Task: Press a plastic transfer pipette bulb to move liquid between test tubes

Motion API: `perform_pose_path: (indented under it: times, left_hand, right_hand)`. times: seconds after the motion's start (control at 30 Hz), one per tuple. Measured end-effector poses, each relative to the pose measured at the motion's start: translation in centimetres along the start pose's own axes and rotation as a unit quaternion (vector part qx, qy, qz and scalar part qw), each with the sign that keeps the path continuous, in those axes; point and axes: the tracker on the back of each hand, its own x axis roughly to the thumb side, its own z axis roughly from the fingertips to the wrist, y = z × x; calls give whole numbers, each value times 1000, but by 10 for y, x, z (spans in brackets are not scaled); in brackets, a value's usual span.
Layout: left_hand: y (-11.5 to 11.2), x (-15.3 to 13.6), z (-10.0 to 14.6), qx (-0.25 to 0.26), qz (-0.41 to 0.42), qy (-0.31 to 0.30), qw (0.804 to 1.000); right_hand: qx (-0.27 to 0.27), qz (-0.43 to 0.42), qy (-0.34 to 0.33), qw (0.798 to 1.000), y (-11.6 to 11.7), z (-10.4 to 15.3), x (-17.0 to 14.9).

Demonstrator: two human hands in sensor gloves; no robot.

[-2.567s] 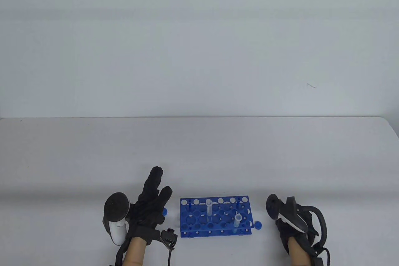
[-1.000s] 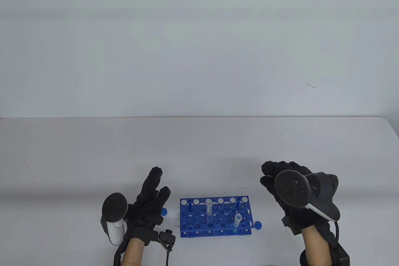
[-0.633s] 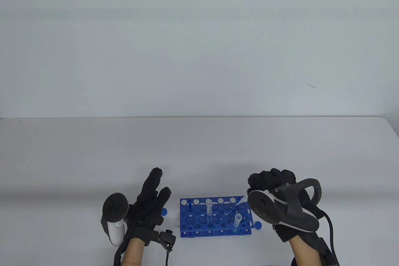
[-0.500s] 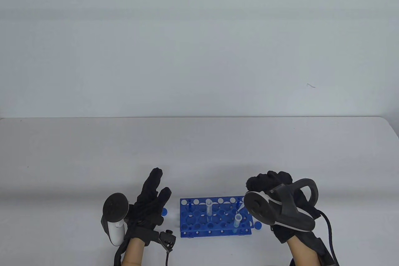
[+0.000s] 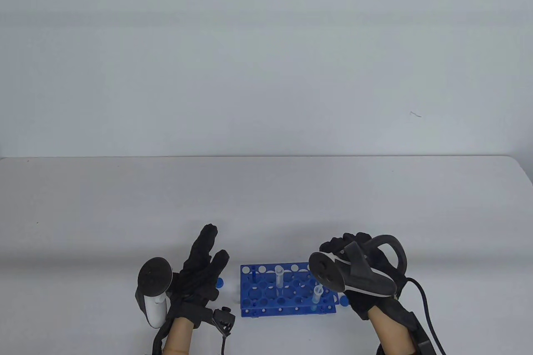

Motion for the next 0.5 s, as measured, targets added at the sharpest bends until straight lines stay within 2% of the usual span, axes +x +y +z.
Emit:
perform_pose_path:
  times: [0.27, 0.5]
  left_hand:
    - [0, 0, 0, 0, 0, 1, 1000]
    - [0, 0, 0, -1, 0, 1, 1000]
  right_hand:
    - [43, 7, -16, 999, 27, -11, 9]
    - [70, -6, -17, 997, 42, -14, 8]
